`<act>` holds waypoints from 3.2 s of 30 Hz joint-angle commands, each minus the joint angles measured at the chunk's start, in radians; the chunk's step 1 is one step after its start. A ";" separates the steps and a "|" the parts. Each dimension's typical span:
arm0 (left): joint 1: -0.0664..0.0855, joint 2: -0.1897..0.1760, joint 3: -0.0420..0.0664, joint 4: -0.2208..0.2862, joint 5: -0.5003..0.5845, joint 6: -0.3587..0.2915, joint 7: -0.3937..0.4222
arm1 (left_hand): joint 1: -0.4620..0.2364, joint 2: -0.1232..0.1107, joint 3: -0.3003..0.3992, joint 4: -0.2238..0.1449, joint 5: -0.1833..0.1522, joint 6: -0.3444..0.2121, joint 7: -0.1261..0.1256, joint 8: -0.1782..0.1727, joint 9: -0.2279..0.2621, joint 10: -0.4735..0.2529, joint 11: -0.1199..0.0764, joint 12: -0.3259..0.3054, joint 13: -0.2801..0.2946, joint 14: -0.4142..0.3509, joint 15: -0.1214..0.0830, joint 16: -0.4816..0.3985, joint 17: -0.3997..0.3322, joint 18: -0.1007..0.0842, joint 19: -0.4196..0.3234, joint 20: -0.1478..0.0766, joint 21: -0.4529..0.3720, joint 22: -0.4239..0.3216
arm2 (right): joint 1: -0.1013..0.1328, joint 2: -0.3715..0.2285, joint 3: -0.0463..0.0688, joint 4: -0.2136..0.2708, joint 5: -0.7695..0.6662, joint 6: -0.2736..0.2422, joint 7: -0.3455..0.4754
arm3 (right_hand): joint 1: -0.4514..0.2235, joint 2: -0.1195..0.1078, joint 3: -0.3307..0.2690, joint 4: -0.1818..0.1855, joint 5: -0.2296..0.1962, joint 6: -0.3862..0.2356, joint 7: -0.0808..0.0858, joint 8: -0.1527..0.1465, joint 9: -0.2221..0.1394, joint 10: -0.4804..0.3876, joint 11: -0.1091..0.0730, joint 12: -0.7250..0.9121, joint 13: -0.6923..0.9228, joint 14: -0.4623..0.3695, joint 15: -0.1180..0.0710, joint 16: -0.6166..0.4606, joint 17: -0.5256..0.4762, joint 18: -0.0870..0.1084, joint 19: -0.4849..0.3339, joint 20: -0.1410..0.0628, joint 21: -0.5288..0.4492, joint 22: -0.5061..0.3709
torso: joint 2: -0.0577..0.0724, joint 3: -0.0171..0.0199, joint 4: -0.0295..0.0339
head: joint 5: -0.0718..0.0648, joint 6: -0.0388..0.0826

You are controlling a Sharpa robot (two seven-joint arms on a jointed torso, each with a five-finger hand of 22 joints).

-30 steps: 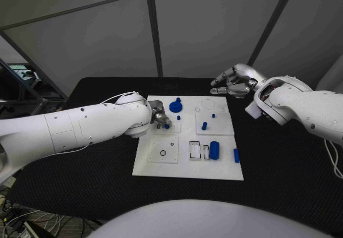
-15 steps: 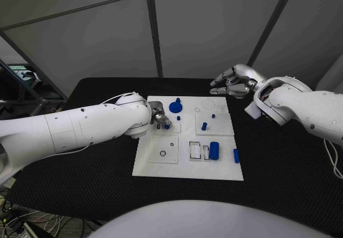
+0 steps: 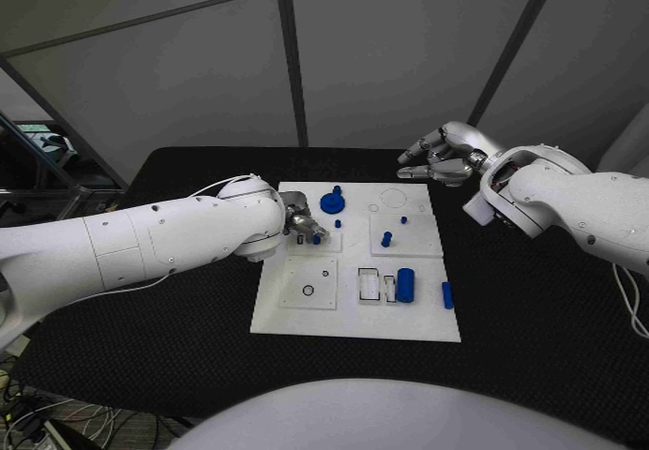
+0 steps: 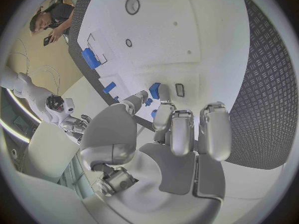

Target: Assemble the parts on the task board

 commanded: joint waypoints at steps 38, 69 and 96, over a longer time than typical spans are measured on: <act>0.074 0.054 0.133 -0.263 0.083 0.205 0.008 | 0.212 0.045 -0.316 0.056 0.007 -0.114 0.081 -0.198 -0.181 -0.165 0.071 -0.161 -0.214 0.076 0.050 -0.012 0.177 0.000 -0.003 0.045 -0.074 -0.062 | 0.002 0.010 0.001 -0.020 -0.002 0.016 0.010 | -0.012 -0.002 -0.009 0.002 0.007 -0.006 0.002 0.003 -0.002 0.003 -0.008 -0.006 0.039 0.060 -0.005 -0.007 0.092 0.006 -0.007 0.001 -0.008 -0.003 | 0.001 0.0002 -0.0030 | 0.002 0.005; 0.065 0.157 0.083 -0.445 0.073 0.286 0.031 | 0.225 0.064 -0.341 0.074 0.007 -0.064 0.072 -0.181 -0.193 -0.165 0.064 -0.154 -0.215 0.076 0.045 -0.011 0.177 -0.002 0.002 0.042 -0.064 -0.047 | 0.002 0.018 0.001 -0.020 -0.002 0.018 0.010 | -0.012 0.000 -0.009 0.002 0.008 -0.006 0.002 0.004 -0.002 0.003 -0.008 -0.006 0.039 0.061 -0.005 -0.008 0.092 0.006 -0.007 0.001 -0.009 -0.004 | 0.000 0.0012 -0.0002 | 0.006 -0.006; 0.063 0.166 0.077 -0.451 0.073 0.312 0.057 | 0.275 0.099 -0.339 0.065 0.007 -0.039 0.061 -0.171 -0.197 -0.156 0.055 -0.143 -0.209 0.076 0.038 -0.012 0.177 -0.004 0.004 0.037 -0.056 -0.035 | 0.002 0.023 0.001 -0.022 -0.002 0.022 0.008 | -0.012 0.002 -0.009 0.002 0.009 -0.005 0.001 0.004 -0.002 0.004 -0.008 -0.005 0.040 0.061 -0.005 -0.007 0.093 0.006 -0.007 0.000 -0.010 -0.004 | -0.001 0.0007 -0.0001 | 0.003 -0.006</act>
